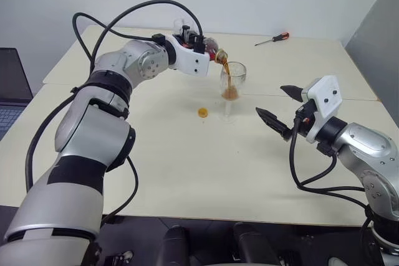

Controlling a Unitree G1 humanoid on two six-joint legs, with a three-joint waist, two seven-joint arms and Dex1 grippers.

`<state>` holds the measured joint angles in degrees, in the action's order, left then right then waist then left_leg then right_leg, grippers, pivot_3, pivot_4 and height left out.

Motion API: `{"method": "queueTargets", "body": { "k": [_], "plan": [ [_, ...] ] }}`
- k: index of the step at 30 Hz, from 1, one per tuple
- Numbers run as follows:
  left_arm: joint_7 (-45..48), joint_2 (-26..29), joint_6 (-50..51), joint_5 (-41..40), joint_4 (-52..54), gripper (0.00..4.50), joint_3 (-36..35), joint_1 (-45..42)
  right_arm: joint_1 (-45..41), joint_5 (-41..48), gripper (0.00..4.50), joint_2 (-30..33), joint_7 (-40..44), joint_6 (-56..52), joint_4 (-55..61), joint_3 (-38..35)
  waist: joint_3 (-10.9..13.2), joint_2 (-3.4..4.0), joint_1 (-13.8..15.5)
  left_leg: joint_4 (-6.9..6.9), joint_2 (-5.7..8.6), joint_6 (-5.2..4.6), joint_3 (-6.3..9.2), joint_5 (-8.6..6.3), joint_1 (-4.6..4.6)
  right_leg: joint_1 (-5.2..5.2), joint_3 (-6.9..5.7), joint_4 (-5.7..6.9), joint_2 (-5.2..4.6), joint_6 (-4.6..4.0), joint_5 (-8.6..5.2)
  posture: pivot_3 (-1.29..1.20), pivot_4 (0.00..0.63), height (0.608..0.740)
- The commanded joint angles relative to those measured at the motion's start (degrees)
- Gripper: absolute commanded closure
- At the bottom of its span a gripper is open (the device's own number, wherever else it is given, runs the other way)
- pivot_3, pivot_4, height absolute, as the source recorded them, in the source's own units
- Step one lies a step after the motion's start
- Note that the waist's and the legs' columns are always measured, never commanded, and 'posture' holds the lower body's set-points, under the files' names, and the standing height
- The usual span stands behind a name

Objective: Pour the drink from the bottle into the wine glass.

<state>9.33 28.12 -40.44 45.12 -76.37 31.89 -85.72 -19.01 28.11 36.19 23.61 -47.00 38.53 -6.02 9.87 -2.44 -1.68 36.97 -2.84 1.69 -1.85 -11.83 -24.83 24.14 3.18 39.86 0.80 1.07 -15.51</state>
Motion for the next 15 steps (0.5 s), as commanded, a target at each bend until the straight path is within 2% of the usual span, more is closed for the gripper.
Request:
{"method": "queueTargets", "body": {
  "k": [1,15],
  "plan": [
    [-1.34,0.04,-0.03,-0.15,0.76,3.58,-0.10,-3.08,-0.36,-0.34,0.00,0.29,-0.18,0.42,1.55,-0.38,0.00,0.00,0.00,0.00,0.00,0.00,0.00,0.00,0.00,0.00,0.00,0.00,0.00,0.00,0.00,0.00,0.150,0.740],
    [-0.43,-0.51,1.01,0.10,0.41,3.58,0.79,-3.19,0.36,-0.33,0.00,0.37,-0.62,-0.18,2.14,-0.27,0.00,0.00,0.00,0.01,0.02,0.00,0.00,0.00,0.00,0.00,0.01,0.02,-0.01,0.00,0.00,0.00,0.150,0.740]
  ]
}}
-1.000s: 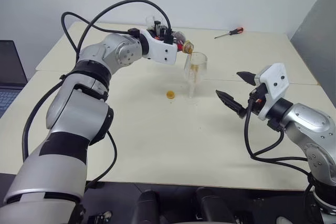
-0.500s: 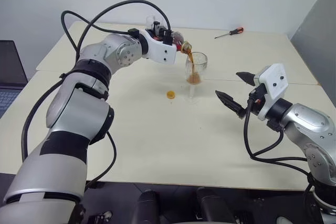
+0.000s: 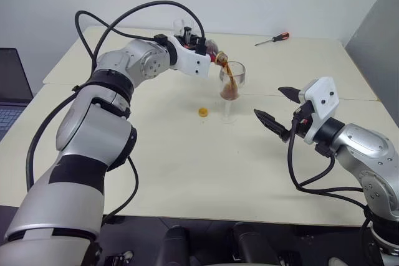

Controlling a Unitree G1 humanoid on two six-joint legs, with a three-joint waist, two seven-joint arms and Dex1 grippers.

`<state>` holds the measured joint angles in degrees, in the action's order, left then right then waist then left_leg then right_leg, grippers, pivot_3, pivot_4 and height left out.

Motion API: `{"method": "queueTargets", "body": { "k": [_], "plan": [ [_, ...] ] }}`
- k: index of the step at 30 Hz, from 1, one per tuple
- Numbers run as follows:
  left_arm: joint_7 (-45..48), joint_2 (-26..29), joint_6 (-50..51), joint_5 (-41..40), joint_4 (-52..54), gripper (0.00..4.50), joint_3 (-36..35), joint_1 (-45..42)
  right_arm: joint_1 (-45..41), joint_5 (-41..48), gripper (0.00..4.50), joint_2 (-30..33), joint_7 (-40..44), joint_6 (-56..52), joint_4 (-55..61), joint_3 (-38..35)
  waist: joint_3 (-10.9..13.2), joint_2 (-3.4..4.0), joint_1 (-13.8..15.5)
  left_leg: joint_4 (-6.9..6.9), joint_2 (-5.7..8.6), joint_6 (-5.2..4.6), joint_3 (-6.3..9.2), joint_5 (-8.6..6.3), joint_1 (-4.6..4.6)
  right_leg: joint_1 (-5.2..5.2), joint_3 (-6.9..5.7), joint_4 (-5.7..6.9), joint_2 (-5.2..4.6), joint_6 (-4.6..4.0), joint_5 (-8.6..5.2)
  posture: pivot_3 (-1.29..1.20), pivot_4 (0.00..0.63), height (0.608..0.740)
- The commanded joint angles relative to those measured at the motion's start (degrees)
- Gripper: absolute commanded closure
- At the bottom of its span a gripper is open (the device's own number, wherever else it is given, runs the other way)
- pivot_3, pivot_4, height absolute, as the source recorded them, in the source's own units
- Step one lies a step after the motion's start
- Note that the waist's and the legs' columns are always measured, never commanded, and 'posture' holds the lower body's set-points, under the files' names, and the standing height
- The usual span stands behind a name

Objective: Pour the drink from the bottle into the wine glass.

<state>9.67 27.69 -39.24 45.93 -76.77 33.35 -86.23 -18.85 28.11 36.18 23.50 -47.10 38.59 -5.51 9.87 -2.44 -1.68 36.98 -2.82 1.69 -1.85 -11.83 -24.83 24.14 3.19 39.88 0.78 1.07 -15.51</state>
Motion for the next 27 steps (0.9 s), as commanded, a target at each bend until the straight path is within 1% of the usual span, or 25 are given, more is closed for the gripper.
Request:
{"method": "queueTargets", "body": {
  "k": [1,27],
  "plan": [
    [-0.77,-0.09,-0.16,-0.71,0.79,3.58,-0.64,-2.74,0.30,-0.33,0.00,0.38,-0.56,-0.13,2.14,-0.80,0.00,0.00,0.00,0.00,0.00,0.00,0.00,0.00,0.00,0.00,0.00,0.00,0.00,0.00,0.00,0.00,0.150,0.740],
    [-0.32,-0.54,0.27,-0.96,0.65,3.58,-0.86,-5.22,0.11,-1.01,0.00,0.29,-0.82,-0.29,1.81,-0.46,0.00,0.00,0.00,0.01,0.02,0.00,0.00,0.00,0.00,0.00,0.02,0.01,-0.01,0.00,0.00,0.00,0.150,0.740]
  ]
}}
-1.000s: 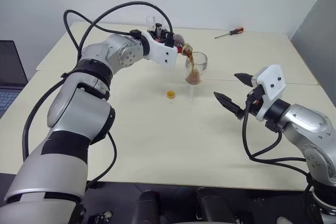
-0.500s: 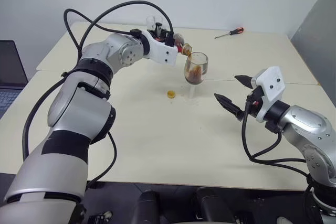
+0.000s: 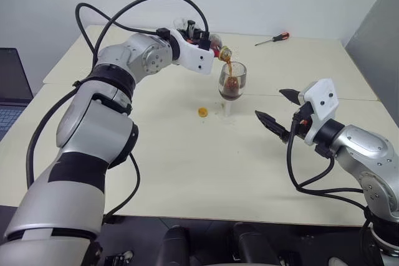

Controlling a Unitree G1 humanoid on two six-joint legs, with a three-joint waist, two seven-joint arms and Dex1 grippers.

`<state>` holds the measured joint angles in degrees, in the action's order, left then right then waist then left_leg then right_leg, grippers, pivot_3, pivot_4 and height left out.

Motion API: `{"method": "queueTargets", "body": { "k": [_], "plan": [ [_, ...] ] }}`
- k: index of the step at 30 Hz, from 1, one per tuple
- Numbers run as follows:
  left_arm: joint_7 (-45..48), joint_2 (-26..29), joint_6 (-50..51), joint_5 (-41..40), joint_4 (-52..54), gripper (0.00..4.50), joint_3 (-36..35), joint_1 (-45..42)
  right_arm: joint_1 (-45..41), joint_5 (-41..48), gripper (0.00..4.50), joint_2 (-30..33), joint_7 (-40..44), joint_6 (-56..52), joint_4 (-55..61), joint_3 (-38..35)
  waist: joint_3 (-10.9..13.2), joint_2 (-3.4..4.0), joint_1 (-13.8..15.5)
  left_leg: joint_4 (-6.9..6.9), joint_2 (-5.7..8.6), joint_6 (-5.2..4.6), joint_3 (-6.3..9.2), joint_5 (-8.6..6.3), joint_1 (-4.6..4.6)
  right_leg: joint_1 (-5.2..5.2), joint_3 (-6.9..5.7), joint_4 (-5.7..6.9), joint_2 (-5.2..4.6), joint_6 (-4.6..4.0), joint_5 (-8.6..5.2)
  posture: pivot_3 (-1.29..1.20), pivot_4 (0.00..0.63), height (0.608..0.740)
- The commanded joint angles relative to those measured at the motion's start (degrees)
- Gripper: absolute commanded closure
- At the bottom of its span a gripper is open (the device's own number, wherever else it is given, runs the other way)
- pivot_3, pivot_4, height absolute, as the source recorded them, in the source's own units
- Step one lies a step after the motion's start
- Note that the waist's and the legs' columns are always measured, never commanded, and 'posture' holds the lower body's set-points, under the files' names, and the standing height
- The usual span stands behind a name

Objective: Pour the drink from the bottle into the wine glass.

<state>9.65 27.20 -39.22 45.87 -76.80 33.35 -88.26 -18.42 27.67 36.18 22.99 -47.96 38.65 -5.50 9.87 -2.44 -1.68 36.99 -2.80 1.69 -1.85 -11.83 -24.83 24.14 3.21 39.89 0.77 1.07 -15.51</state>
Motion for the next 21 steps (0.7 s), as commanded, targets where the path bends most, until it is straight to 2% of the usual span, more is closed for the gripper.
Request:
{"method": "queueTargets", "body": {
  "k": [1,21],
  "plan": [
    [-0.31,-0.10,0.43,-0.82,0.62,3.58,-0.80,-3.30,-0.33,-0.55,0.00,0.30,-0.32,0.51,1.80,-0.46,0.00,0.00,0.00,0.00,0.00,0.00,0.00,0.00,0.00,0.00,0.00,0.00,0.00,0.00,0.00,0.00,0.150,0.740],
    [-0.81,-0.30,0.47,-0.46,0.58,3.60,-0.56,-4.27,0.20,-1.00,0.00,0.65,-0.36,1.00,1.58,-0.27,0.00,0.00,0.00,0.00,0.00,0.00,0.00,0.00,0.00,0.00,0.01,0.00,0.00,0.00,0.00,0.00,0.150,0.740]
  ]
}}
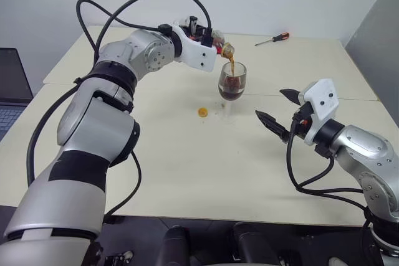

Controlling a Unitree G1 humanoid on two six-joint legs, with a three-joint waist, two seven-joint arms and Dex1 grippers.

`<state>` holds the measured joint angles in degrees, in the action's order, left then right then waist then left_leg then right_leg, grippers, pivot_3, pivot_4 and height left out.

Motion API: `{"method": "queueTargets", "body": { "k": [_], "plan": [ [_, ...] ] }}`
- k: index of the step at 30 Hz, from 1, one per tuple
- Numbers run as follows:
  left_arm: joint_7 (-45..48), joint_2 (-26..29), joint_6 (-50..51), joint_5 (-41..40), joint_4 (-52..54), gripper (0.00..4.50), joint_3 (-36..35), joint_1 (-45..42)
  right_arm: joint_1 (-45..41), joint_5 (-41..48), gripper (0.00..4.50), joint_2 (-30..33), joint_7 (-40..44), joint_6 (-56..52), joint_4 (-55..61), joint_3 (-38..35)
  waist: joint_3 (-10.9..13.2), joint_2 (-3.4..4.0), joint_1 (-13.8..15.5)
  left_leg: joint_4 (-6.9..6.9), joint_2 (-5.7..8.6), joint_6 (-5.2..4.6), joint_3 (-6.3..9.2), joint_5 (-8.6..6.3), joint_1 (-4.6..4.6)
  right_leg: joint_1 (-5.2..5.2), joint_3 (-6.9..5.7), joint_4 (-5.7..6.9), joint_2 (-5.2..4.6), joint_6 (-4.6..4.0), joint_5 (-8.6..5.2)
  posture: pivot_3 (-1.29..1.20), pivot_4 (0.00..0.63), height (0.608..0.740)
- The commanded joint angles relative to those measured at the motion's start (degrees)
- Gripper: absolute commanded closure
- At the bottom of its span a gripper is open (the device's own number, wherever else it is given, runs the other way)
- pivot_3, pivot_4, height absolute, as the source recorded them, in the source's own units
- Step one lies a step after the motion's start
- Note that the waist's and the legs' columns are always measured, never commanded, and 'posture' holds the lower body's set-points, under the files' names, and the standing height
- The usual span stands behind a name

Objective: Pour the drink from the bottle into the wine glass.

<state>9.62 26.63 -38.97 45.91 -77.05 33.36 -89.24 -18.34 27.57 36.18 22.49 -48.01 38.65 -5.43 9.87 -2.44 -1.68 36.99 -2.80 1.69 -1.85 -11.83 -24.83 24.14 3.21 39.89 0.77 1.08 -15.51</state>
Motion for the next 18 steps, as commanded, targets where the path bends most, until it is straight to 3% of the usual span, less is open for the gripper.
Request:
{"method": "queueTargets", "body": {
  "k": [1,18],
  "plan": [
    [-0.91,0.29,0.25,-0.39,0.82,3.60,-0.48,-3.27,0.15,-1.04,0.00,0.69,0.17,1.13,1.48,-0.28,0.00,0.00,0.00,0.00,0.00,0.00,0.00,0.00,0.00,0.00,0.00,0.00,0.00,0.00,0.00,0.00,0.150,0.740],
    [-0.85,-0.05,-0.43,-0.57,0.86,3.60,-0.52,-2.61,-0.44,-1.92,0.00,0.08,0.97,0.91,1.37,-0.24,0.00,0.00,0.00,0.01,0.00,0.00,0.00,0.00,0.00,0.00,0.01,0.01,0.00,0.00,0.00,0.00,0.150,0.740]
  ]
}}
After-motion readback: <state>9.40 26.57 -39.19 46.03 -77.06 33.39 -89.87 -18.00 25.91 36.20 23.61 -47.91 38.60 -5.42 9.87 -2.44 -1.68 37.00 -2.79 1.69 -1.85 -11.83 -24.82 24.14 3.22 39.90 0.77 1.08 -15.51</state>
